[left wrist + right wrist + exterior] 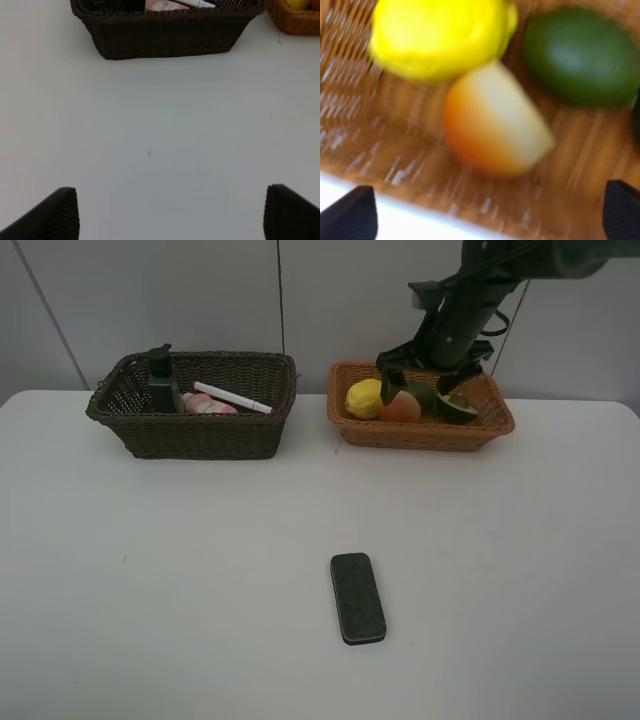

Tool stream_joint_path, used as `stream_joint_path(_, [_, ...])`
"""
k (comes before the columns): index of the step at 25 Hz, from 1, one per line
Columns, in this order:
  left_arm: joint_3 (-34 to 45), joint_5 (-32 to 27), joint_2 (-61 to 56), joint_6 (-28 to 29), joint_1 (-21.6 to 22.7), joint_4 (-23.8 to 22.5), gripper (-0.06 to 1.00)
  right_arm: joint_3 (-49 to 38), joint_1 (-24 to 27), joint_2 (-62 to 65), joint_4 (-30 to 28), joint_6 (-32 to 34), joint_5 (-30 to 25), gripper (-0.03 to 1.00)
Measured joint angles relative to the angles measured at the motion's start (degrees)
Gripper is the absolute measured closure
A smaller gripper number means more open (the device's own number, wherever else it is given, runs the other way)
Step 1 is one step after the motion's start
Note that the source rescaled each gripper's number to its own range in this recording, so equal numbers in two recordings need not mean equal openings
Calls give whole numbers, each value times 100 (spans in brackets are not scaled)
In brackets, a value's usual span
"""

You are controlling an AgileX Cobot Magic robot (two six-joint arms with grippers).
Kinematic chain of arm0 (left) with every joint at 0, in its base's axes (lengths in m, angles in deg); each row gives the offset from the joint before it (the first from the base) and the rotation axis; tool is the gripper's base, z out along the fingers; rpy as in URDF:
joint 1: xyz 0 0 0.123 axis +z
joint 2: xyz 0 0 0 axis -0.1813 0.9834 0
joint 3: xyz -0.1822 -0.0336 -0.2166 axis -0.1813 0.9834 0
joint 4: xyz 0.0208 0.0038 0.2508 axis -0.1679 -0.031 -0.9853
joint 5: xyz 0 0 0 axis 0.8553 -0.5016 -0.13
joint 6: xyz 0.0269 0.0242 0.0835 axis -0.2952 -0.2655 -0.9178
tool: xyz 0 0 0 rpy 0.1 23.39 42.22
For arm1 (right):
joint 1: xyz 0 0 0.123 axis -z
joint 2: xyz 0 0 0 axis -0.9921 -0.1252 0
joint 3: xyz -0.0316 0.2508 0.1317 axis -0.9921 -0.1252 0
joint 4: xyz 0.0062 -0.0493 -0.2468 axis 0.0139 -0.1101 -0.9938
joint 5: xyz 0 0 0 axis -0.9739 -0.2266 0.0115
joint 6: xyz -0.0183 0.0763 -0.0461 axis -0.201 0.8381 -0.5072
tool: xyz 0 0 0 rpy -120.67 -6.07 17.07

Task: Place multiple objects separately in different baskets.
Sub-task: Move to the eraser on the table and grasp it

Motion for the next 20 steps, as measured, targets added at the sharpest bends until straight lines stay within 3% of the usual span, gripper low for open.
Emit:
stream_joint_path(3, [0, 0, 0, 0, 0, 0, 3, 0, -21, 309, 300, 6, -884, -2])
stream_joint_path(6, [0, 0, 0, 0, 0, 0, 3, 0, -144, 501, 343, 170, -1378, -2])
stream_joint_path(11, [0, 0, 0, 0, 0, 0, 3, -776, -581, 941, 323, 695, -1431, -2])
stream_joint_path(17, [0, 0, 0, 0, 0, 0, 3, -2204, -1742, 1258, 515, 1705, -1463, -2])
stream_joint_path(20, [0, 0, 0, 0, 0, 0, 3, -2547, -2292, 1222, 692, 2153, -1157, -2])
